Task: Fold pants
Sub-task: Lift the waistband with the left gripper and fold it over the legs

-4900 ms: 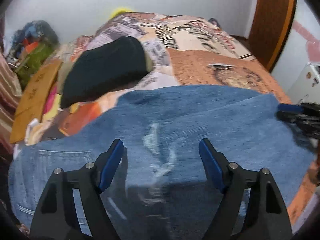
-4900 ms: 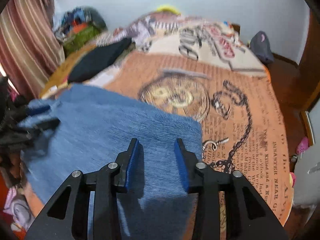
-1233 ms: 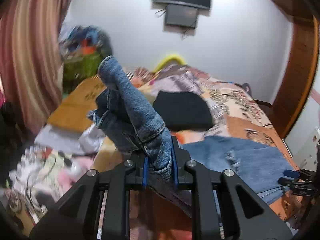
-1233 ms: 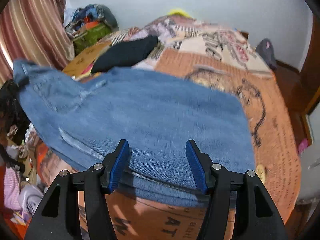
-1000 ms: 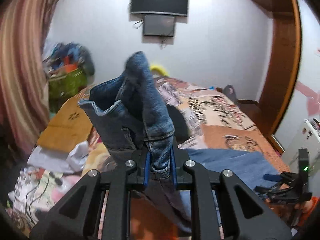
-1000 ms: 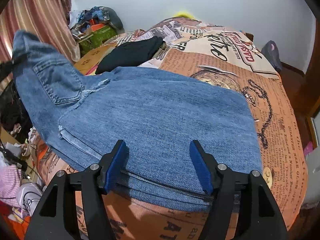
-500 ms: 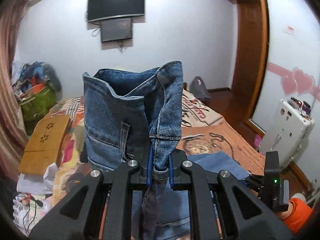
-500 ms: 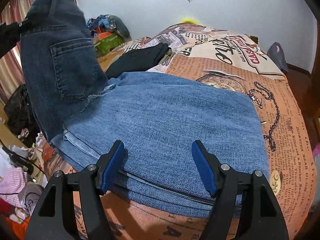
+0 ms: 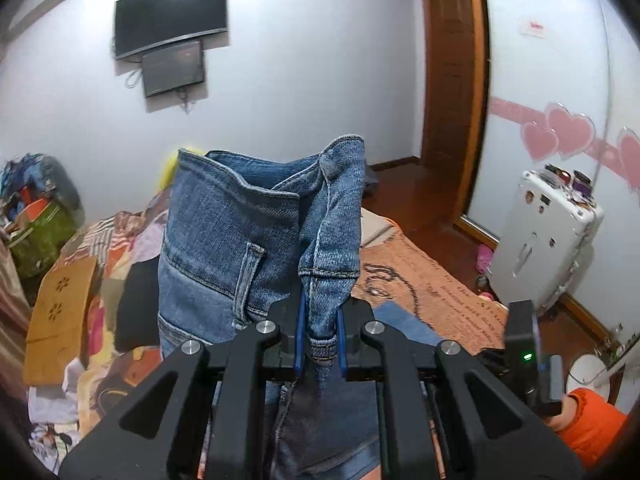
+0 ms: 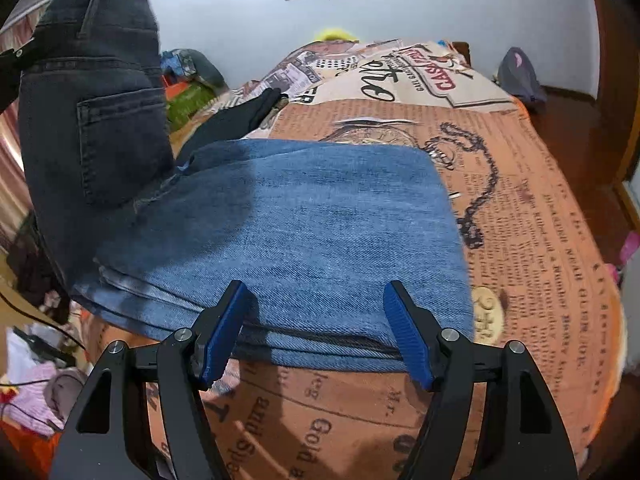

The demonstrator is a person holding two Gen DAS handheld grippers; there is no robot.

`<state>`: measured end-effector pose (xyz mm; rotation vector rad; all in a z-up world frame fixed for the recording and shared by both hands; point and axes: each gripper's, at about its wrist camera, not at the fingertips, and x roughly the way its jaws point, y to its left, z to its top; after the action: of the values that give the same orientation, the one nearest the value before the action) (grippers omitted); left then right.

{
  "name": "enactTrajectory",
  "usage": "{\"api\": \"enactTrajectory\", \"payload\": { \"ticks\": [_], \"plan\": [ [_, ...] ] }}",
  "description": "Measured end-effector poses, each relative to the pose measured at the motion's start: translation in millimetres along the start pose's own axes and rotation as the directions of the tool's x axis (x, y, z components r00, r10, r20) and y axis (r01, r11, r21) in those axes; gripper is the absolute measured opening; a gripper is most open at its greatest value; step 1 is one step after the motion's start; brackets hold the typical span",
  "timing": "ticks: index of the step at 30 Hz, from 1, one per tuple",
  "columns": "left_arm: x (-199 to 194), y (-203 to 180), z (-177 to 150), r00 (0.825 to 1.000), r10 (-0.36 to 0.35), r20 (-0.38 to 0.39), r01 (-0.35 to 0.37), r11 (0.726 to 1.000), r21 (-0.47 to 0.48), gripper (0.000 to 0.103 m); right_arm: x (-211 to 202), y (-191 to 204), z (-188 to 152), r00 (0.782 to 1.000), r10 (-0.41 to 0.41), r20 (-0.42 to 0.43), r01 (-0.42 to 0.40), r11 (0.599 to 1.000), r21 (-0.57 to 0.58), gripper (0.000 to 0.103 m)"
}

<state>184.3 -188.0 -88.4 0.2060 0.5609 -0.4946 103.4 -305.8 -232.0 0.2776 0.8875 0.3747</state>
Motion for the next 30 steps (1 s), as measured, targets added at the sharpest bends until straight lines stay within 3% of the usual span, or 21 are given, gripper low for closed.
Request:
{"api": "enactTrajectory", "payload": {
  "ticks": [7, 15, 20, 26, 30],
  "plan": [
    [34.1, -40.1, 3.6, 0.991, -0.111, -0.072, 0.115, 0.992, 0.043, 0.012, 0.9, -0.6, -3.0, 1.000, 0.023, 0.009, -0.023, 1.000, 0.012, 0.069],
    [99.3, -82.2, -23.4, 0.946, -0.185, -0.265, 0.199, 0.980, 0.025, 0.012, -25.8, -14.6, -4.6, 0.998, -0.006, 0.056, 0.002, 0.997, 0.071, 0.065],
    [122.5, -103.7, -46.8, 0.926, -0.170, -0.338, 0.200, 0.978, 0.055, 0.013, -74.0, -51.7, -19.4, 0.987, -0.122, 0.107, 0.105, 0.982, 0.156, 0.066],
    [144.4, -111.0, -64.1, 0.885, -0.170, -0.433, 0.191, 0.981, 0.007, 0.017, -97.5, -71.6, -26.8, 0.976, -0.179, 0.127, 0.151, 0.967, 0.206, 0.066],
    [140.0, -120.7, -70.4, 0.893, -0.128, -0.430, 0.166, 0.985, 0.052, 0.022, -101.8, -74.9, -29.3, 0.974, -0.180, 0.136, 0.148, 0.964, 0.221, 0.066]
  ]
}}
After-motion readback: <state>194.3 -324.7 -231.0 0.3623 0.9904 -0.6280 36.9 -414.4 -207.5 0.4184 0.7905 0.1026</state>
